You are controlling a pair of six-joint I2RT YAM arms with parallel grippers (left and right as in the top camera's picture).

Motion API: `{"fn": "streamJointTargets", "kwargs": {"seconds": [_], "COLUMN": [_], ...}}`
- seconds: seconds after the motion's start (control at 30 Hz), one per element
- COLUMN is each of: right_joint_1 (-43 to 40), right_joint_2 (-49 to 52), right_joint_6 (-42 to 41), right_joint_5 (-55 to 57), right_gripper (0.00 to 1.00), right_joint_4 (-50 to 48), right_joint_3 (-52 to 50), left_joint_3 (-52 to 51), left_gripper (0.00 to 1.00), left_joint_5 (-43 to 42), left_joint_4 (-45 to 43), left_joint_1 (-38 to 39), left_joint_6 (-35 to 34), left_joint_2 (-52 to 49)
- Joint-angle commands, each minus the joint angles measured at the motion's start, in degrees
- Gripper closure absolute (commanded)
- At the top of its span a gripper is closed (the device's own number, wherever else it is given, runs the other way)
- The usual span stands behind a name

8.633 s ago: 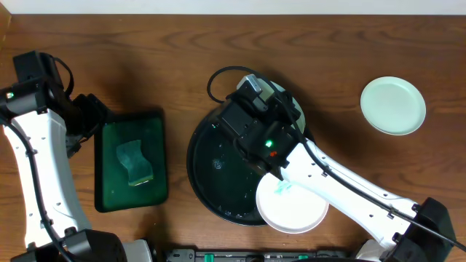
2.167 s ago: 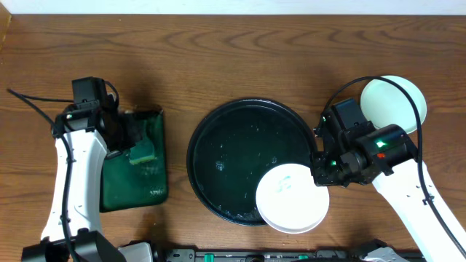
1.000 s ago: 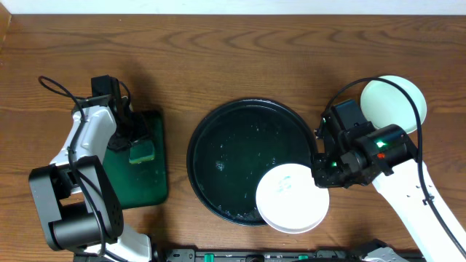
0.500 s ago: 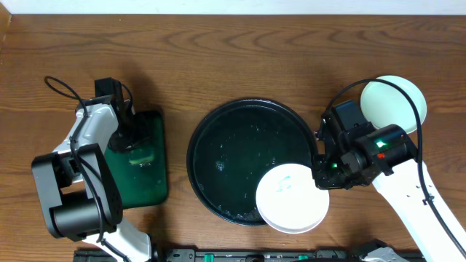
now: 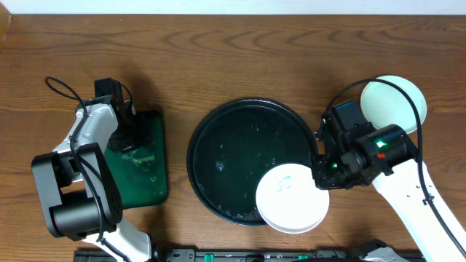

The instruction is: Clean dirty plates on tray and stack at the side

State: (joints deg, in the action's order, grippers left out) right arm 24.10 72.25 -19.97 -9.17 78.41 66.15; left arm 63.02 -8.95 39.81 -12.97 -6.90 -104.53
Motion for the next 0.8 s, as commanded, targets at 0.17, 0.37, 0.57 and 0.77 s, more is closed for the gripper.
{"fn": "streamJointTargets", "kwargs": {"seconds": [0.17, 0.37, 0.57, 0.77], "right_joint_1": [0.4, 0.4, 0.4, 0.3], "right_joint_2": [-0.8, -0.8, -0.7, -0.6], "right_joint_6": [-0.2, -1.0, -2.9, -6.7], "right_joint_5": [-0.3, 0.9, 6.1, 8.3], "right_gripper": [0.81, 0.90, 0.99, 0.94], "right_joint_4": [0.0, -0.1, -1.1, -1.5], "right_joint_3": [-0.1, -0.1, -0.4, -4.5], "left_joint_3": [1.8, 2.1, 2.1, 2.1], "left_gripper": [0.93, 0.93, 0.93, 0.93], "left_joint_5": [-1.6, -2.4, -2.4, -2.4], "left_joint_4": [1.4, 2.3, 3.9, 4.3], "left_joint_1": [0.1, 0.6, 3.0, 3.3], "left_joint_6": [0.2, 0.2, -0.2, -0.2], "left_joint_2": [3.3, 11.0, 21.3, 26.6]}}
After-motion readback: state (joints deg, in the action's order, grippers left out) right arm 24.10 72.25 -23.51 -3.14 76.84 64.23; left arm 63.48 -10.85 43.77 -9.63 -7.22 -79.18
